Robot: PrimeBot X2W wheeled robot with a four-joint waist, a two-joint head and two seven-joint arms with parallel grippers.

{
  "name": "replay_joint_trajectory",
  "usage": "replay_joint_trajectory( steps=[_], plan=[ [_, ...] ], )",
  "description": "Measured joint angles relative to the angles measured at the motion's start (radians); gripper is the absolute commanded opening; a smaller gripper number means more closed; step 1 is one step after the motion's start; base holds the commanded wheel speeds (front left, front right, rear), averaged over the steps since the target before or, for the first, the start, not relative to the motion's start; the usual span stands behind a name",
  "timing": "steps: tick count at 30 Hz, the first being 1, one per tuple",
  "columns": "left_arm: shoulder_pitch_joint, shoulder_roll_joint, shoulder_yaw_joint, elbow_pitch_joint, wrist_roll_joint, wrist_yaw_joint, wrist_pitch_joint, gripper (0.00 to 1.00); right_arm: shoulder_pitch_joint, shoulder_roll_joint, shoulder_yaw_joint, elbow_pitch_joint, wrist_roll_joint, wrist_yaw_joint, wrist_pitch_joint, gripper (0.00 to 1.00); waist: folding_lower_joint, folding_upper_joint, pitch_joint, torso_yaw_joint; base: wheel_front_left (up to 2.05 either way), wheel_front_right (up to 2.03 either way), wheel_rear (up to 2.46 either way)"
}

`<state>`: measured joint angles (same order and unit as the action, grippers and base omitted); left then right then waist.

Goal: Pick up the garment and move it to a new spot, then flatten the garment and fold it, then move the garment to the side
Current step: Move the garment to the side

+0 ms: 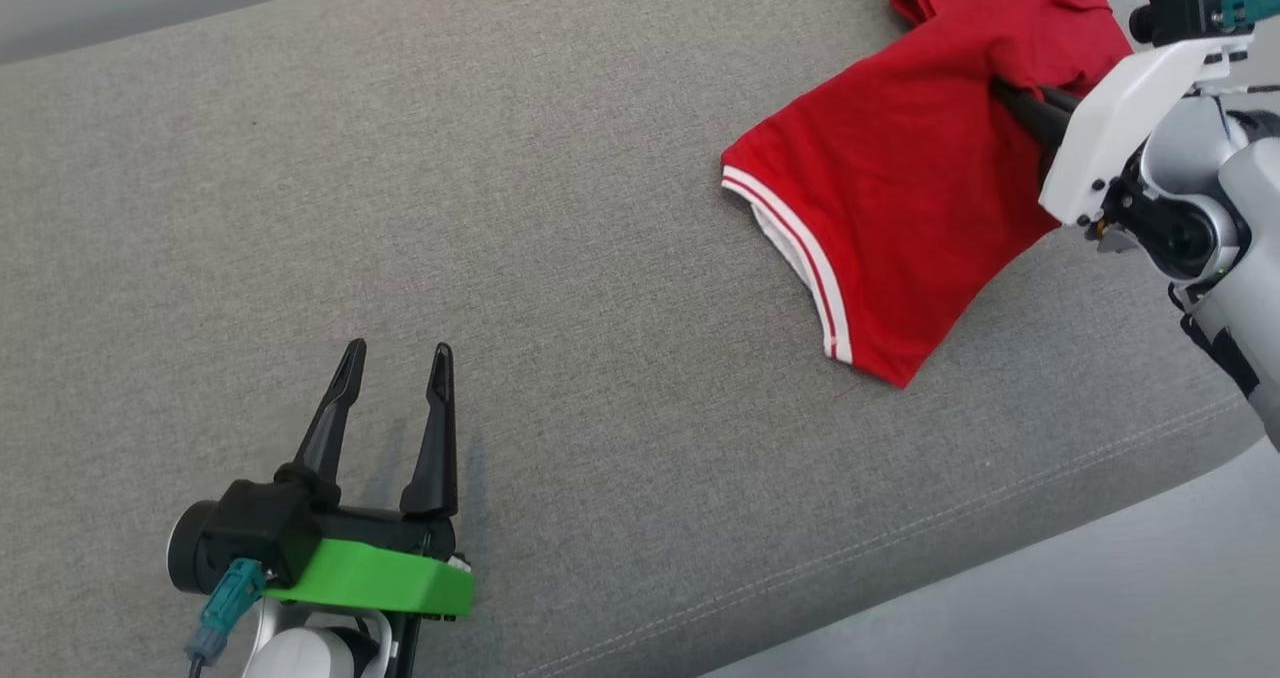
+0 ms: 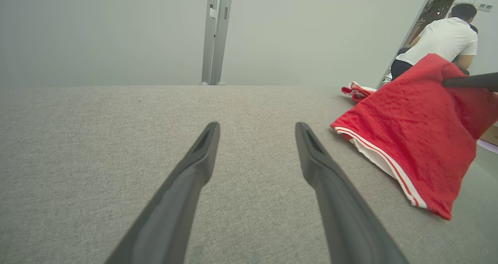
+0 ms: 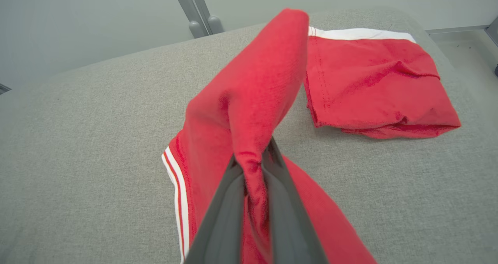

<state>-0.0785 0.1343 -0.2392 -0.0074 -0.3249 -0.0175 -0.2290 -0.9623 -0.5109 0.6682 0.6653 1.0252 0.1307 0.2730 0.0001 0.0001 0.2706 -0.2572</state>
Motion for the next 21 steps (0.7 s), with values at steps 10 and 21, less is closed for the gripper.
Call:
replay_joint_trajectory(
  steps=[10,21],
  plan=[
    [0.000,-0.011,-0.002,0.007,-0.010,0.004,-0.010,1.00,-0.154,-0.012,-0.035,0.013,-0.078,0.000,0.072,0.00,0.0000,0.0000,-0.002,0.046,0.00,0.00,0.00],
    [-0.040,-0.009,-0.015,0.009,-0.010,0.000,-0.016,1.00,-0.273,-0.035,-0.085,0.067,-0.136,0.000,0.122,0.00,0.0000,0.0000,0.043,0.108,0.00,0.00,0.00]
  ],
)
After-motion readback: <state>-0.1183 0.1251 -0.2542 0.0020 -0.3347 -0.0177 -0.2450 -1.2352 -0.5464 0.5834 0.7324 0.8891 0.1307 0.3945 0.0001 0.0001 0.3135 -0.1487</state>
